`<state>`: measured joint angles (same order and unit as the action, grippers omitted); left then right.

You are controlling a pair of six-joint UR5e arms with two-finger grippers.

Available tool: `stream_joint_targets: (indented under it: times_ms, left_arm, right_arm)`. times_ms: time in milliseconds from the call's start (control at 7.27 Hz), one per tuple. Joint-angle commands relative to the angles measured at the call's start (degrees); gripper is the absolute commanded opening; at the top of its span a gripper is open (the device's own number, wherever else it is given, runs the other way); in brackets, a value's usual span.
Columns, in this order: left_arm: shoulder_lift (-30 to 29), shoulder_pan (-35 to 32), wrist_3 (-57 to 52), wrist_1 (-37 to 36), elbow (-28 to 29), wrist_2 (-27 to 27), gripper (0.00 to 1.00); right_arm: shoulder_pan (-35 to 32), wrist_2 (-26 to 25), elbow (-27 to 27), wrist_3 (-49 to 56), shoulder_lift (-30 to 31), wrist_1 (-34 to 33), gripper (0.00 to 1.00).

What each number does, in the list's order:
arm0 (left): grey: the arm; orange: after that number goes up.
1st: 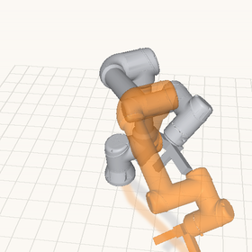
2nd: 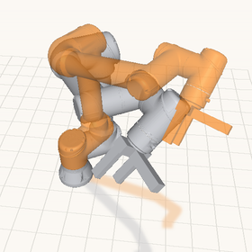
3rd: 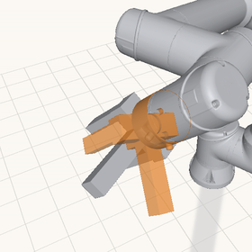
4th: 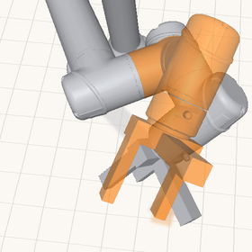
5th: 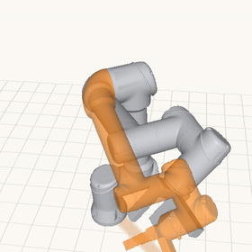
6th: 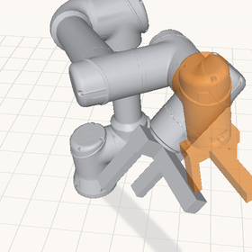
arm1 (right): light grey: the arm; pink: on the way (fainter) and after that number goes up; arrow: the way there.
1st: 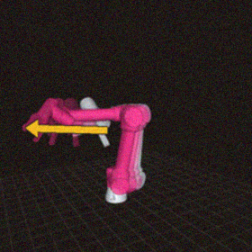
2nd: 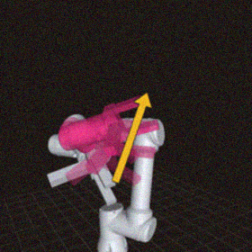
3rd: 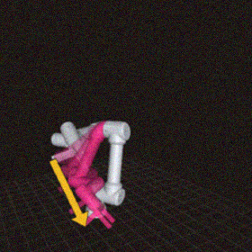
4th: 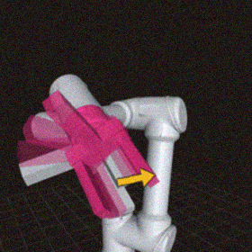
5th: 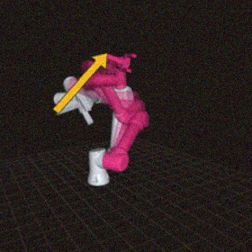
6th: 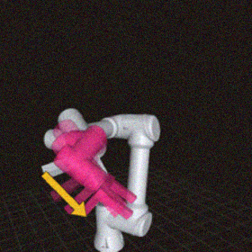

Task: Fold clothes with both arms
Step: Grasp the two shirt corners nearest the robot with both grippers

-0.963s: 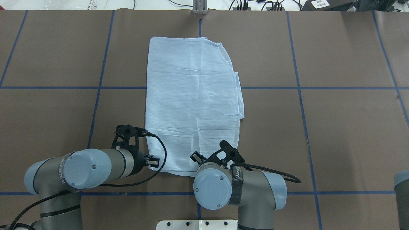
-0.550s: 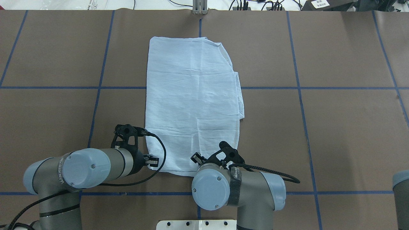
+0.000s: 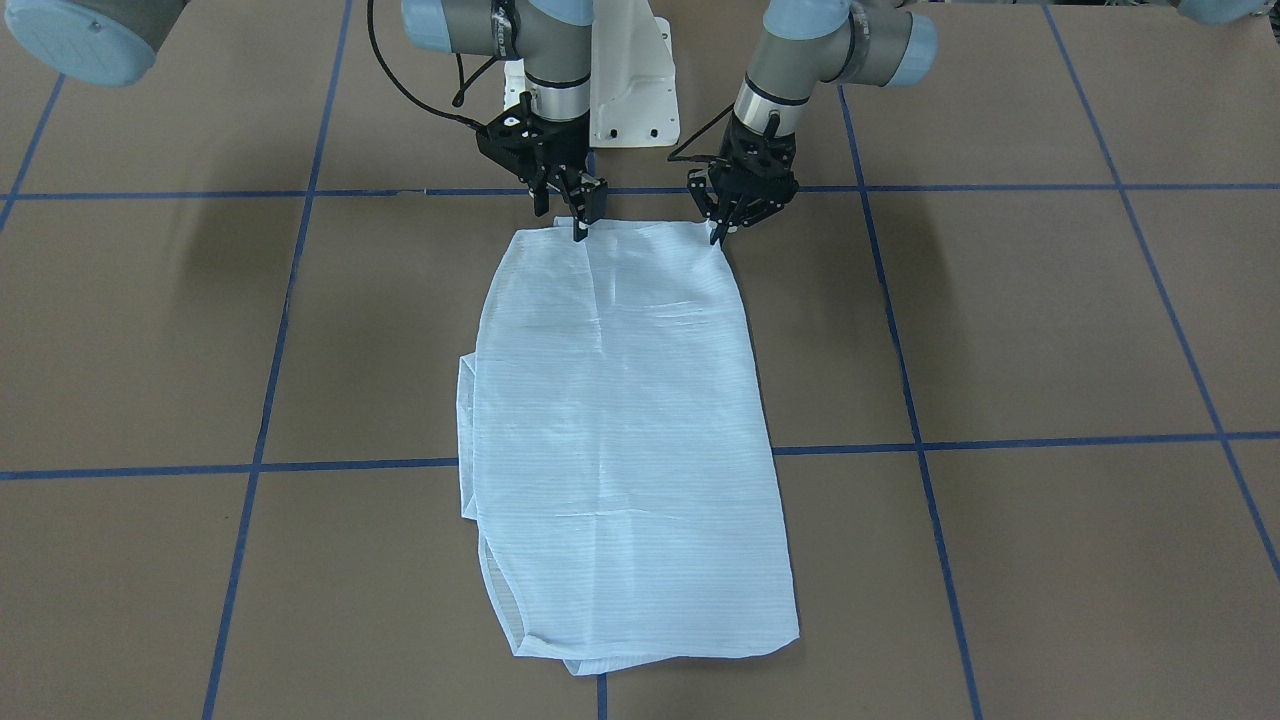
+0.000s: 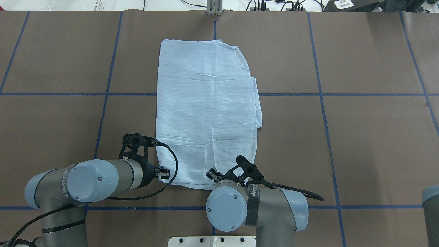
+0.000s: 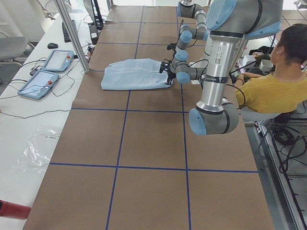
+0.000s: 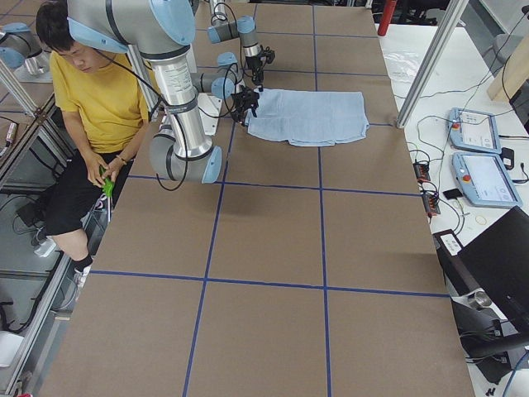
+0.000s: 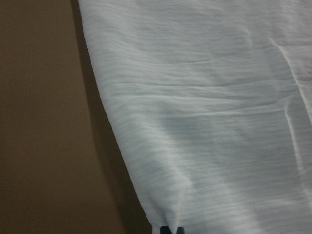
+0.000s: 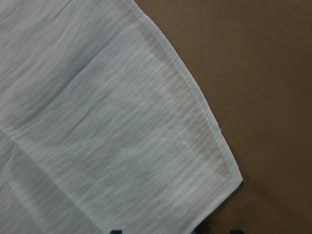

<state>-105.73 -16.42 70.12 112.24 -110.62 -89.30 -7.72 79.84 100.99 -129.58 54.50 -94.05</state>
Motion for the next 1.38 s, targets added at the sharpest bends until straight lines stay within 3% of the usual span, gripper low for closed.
stream_joint_targets:
  times_ms: [0,412,550,688,825,1238]
  left_arm:
    - [0.0,0.07,-0.07,0.0,-0.03,0.0,0.0]
    - [0.0,-0.02,-0.07,0.0,-0.12,0.0,0.0]
    - [0.0,-0.02,-0.07,0.09,-0.2,0.0,0.0]
    - [0.0,-0.02,-0.07,0.0,-0.47,0.0,0.0]
    - [0.0,-0.02,0.02,0.0,-0.47,0.0,0.0]
    - [-0.09,-0.02,-0.33,0.0,-2.48,-0.44,0.0]
  right_arm:
    - [0.25,-0.21,-0.61,-0.32,-0.27,0.18,0.79]
    - [0.25,-0.21,-0.62,-0.93,-0.36,0.35,0.43]
    - [0.25,-0.3,-0.62,-0.93,-0.28,0.35,0.38]
    - [0.25,-0.3,-0.62,-1.02,-0.28,0.35,0.23]
    - [0.16,-0.47,-0.62,-1.11,-0.36,0.44,0.0]
    - [-1.59,-0.92,1.39,-0.85,-0.02,-0.17,0.0]
